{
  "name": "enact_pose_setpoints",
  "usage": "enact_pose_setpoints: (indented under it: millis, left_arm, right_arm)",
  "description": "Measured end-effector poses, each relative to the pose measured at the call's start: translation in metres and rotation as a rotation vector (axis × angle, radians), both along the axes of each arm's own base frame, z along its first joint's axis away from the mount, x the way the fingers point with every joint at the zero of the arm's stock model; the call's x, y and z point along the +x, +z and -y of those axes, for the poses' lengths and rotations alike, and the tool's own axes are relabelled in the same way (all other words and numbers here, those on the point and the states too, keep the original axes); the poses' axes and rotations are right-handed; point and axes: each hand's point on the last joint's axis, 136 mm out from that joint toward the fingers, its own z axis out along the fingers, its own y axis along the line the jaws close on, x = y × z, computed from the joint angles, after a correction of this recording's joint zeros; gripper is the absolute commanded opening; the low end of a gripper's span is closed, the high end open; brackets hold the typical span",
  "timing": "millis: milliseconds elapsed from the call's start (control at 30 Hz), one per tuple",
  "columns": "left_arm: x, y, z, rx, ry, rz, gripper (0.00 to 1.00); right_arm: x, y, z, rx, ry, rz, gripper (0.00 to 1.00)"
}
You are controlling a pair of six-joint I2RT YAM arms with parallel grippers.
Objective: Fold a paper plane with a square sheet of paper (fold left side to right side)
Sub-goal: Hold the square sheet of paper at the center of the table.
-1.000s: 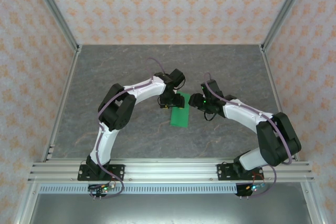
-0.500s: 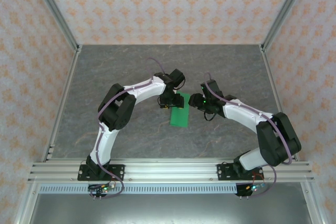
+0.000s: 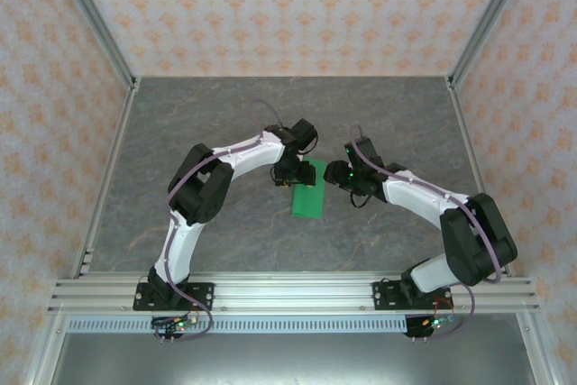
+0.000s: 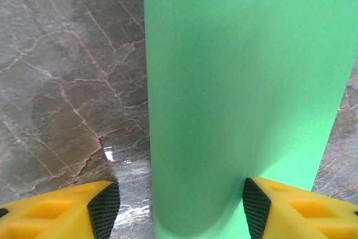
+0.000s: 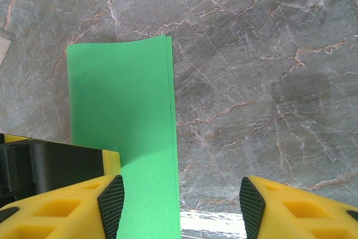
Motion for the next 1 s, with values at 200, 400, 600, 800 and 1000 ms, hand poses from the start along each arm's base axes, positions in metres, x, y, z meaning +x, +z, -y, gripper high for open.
enact_pose_setpoints:
  millis: [200,400,600,800,1000]
  left_arm:
    - [-0.0004,0.0003,0.0008,-0.001,-0.009,0.002,0.66]
    - [-0.0007,0.0001,0.0009,-0.001,-0.027,0.005,0.66]
    - [-0.0007,0.0003,0.001,0.0,-0.041,0.007,0.66]
    - [-0.0007,0.0008,0.0011,0.0,-0.046,0.007,0.66]
    - [-0.0007,0.0006,0.0011,0.001,-0.045,0.006,0.66]
  right_arm:
    - [-0.0001,-0.0001,0.0,0.0,0.0,0.0,0.6]
    - [-0.0001,-0.0001,0.0,0.0,0.0,0.0,0.6]
    - [-0.0001,0.0,0.0,0.0,0.0,0.0,0.6]
    - [-0.0005,-0.0001,-0.0008,0.004,0.003,-0.002,0.59]
    - [-0.0022,-0.0041,-0.0028,0.01,0.011,-0.019,0.56]
